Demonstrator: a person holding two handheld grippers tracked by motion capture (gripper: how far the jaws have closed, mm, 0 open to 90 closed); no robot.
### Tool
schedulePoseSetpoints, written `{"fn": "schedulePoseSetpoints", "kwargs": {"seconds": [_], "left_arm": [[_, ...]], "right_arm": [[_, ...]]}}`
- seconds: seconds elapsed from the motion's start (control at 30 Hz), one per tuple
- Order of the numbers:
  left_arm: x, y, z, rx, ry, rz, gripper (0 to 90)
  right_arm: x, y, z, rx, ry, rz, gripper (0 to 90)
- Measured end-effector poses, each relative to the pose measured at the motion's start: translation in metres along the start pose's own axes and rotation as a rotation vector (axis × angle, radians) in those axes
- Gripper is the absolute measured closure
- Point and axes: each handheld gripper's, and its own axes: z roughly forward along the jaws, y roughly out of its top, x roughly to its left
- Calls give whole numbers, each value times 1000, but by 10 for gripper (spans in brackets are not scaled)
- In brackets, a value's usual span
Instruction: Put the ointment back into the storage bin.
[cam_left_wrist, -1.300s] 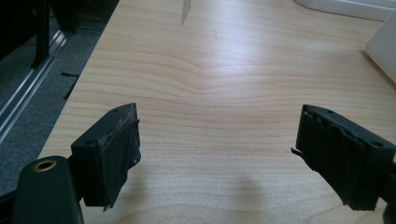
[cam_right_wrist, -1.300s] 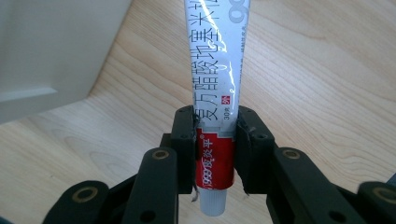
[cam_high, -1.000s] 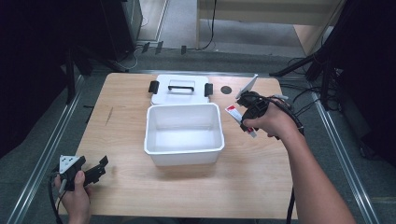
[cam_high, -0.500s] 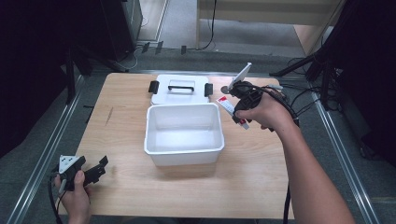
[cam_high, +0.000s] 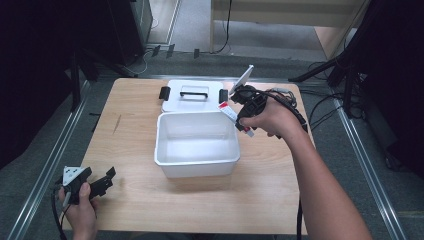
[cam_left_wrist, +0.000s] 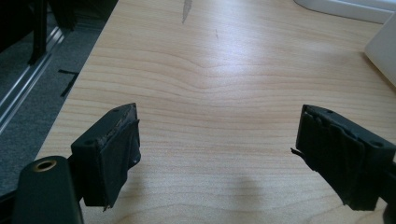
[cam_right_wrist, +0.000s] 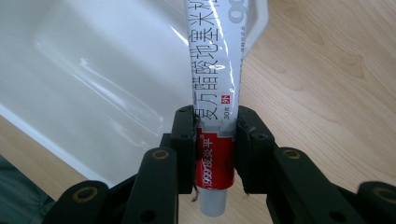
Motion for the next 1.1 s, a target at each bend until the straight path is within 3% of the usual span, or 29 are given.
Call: {"fn": "schedulePoseSetpoints", "kwargs": {"seconds": [0.13,0.23,0.33,0.37,0.4,0.43,0.47,0.5,0.57,0.6,0.63,0.7,0.83,0.9,0.97,1.1], "left_arm": [[0,0,0,1,-1,-2,141],[0,0,0,1,-1,-2,141],[0,0,0,2,-2,-2,141],[0,0,0,2,-2,-2,141],[0,0,0,1,-2,-4,141],[0,0,0,1,-2,-4,141],[1,0,0,2,-2,-4,141],[1,0,0,2,-2,-4,141],[1,0,0,2,-3,-4,141],[1,0,0,3,-3,-3,141],[1,0,0,2,-4,-4,141],[1,0,0,4,-4,-4,141],[1,0,0,3,-6,-5,141],[1,0,0,3,-7,-6,141],[1,0,0,2,-6,-6,141],[1,0,0,4,-7,-7,141]], "right_arm": [[7,4,0,-2,10,-36,719],[16,7,1,-8,22,-115,719],[20,8,2,-9,25,-148,719],[21,9,3,-13,25,-173,719],[26,10,5,-17,28,-229,719],[26,10,5,-17,28,-229,719],[30,10,7,-20,47,-296,718],[30,10,7,-20,47,-296,718],[37,10,11,-18,72,-378,719],[37,10,11,-18,72,-378,719],[40,10,14,-22,78,-446,718],[41,10,15,-25,82,-463,718],[48,10,23,-16,88,-583,718],[48,10,25,-16,92,-602,718],[52,9,29,-2,106,-652,718],[54,7,34,2,119,-688,717]]}}
